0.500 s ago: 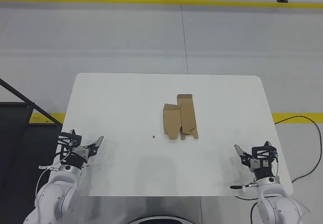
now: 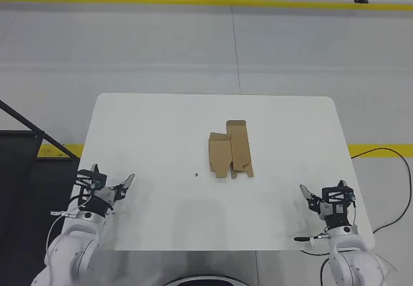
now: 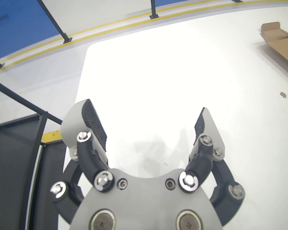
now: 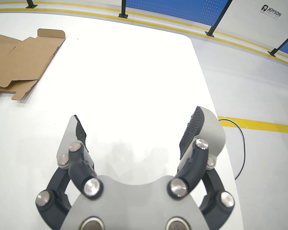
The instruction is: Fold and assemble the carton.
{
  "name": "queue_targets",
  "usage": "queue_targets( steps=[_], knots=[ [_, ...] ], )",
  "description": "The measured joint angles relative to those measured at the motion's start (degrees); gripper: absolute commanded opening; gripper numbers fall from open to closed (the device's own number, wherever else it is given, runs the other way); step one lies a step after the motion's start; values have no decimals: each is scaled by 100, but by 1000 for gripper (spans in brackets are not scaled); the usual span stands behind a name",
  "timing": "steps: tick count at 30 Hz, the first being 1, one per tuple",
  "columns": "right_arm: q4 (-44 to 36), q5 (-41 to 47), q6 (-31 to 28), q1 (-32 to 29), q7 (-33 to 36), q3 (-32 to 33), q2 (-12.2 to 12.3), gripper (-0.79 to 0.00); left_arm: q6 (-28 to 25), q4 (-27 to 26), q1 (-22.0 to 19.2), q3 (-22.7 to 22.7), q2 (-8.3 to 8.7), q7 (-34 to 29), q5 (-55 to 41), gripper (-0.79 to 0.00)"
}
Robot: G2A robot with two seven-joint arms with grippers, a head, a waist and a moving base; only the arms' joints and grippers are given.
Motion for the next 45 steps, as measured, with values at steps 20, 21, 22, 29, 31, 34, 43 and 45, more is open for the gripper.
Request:
queue_targets(
  steps=[20,21,22,29,31,34,43,45],
  knots=[
    [34,1081,-2654,-130,593,728,158,0,-2839,-1163,-140,-287,161,-1374,-1089,0],
    [33,1082,-2660,-128,609,733,159,0,-2816,-1163,-140,-288,161,-1359,-1083,0],
    [33,1080,-2656,-128,610,733,159,0,-2809,-1162,-138,-288,160,-1330,-1078,0],
    [32,1077,-2644,-129,598,729,158,0,-3194,-980,-167,-229,193,-1498,-1284,0],
    [32,1076,-2644,-129,598,729,158,0,-3489,-783,-320,-218,198,-1702,-1679,0],
    [33,1076,-2644,-129,598,729,158,0,-3584,-603,-660,-18,202,-2390,-2816,0],
    [33,1077,-2644,-129,598,729,158,0,-2060,-340,-2232,971,169,-4774,-5565,0],
    [33,1077,-2644,-129,598,729,158,0,-1639,-232,-2547,1179,152,-5137,-5889,0]
  ],
)
